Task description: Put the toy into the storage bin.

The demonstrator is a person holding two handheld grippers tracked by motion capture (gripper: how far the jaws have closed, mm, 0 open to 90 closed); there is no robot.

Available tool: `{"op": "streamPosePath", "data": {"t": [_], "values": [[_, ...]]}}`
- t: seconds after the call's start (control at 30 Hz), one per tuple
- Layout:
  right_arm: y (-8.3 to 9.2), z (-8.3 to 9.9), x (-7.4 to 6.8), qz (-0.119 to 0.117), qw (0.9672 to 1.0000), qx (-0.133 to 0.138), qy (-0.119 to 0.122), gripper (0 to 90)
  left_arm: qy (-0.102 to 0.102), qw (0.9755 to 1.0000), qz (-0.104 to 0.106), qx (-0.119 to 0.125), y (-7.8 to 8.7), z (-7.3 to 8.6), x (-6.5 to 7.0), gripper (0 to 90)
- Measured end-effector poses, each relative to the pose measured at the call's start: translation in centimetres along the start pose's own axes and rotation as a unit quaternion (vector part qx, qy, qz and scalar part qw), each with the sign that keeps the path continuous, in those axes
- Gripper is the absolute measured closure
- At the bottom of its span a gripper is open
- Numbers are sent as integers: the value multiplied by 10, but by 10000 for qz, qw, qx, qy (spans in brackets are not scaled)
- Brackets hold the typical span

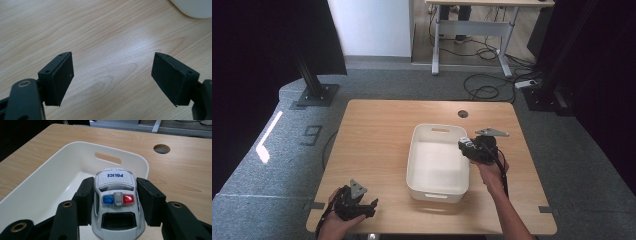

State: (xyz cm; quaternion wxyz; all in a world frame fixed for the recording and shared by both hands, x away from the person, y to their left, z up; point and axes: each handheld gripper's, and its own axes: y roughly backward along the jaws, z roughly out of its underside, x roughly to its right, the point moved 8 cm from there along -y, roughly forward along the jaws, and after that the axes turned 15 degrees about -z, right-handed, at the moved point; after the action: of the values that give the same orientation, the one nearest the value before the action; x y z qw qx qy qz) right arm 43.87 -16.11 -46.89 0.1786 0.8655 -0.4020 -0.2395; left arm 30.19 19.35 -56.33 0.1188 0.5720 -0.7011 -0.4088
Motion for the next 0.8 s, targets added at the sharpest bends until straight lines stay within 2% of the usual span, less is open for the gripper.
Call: {"op": "streamPosePath", "data": {"t": [0.37, 0.8], "values": [[-8, -5, -9, -46, 10000, -42, 43, 500, -4, 10000, 8, -11, 0, 0, 0, 188], [-27, -10, -24, -158, 9997, -147, 125, 500, -4, 10000, 14, -11, 0, 1, 0, 188]]}}
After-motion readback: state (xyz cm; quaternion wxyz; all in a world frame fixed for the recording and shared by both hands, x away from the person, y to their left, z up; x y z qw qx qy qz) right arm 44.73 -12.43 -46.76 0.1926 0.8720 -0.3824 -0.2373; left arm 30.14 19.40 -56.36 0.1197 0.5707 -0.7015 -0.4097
